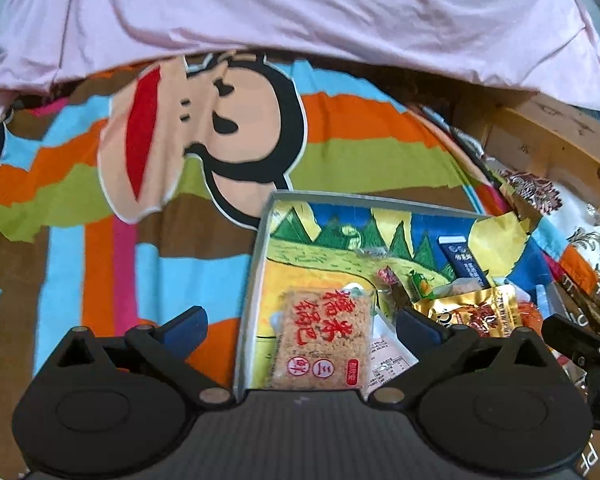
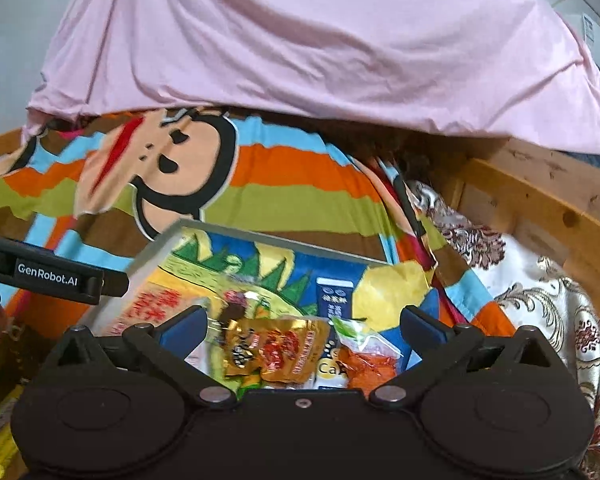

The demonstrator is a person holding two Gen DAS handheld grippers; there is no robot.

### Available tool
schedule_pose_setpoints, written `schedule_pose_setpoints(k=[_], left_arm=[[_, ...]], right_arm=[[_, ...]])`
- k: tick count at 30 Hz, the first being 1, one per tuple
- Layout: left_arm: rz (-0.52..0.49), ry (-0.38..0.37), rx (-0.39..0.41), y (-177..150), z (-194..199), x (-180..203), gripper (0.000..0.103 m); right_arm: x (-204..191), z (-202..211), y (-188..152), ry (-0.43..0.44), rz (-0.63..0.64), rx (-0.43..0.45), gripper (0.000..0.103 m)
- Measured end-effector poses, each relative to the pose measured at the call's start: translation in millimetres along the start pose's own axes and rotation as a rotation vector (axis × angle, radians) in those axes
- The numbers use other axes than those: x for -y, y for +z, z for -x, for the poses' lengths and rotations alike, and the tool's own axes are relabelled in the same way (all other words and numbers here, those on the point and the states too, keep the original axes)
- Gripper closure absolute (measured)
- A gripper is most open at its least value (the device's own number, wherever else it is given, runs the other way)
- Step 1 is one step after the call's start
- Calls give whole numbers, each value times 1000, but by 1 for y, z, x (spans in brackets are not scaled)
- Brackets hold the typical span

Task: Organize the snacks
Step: 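Carry both packets over the tray and lower them in with both tools, then open both tools and withdraw them from the tray toward the yellow wafer bar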

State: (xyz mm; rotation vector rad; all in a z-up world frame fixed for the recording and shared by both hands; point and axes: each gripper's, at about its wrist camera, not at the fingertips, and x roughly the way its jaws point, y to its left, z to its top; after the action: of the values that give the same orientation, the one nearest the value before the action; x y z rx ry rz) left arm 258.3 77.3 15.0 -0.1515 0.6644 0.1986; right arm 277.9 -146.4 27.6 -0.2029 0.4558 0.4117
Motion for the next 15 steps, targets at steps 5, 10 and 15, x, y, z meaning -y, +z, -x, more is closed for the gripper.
schedule_pose_setpoints(k=[5,10,15], left_arm=[[4,-2,55,0,37,-12,1],[21,-2,82,-7,68,-25,1],[2,-12,87,-19,94,-34,1]], right_arm=[[-6,25,5,28,-11,8,1],[-13,51,4,43,-24,9,1],[-23,73,-6,78,-13,-23,1]])
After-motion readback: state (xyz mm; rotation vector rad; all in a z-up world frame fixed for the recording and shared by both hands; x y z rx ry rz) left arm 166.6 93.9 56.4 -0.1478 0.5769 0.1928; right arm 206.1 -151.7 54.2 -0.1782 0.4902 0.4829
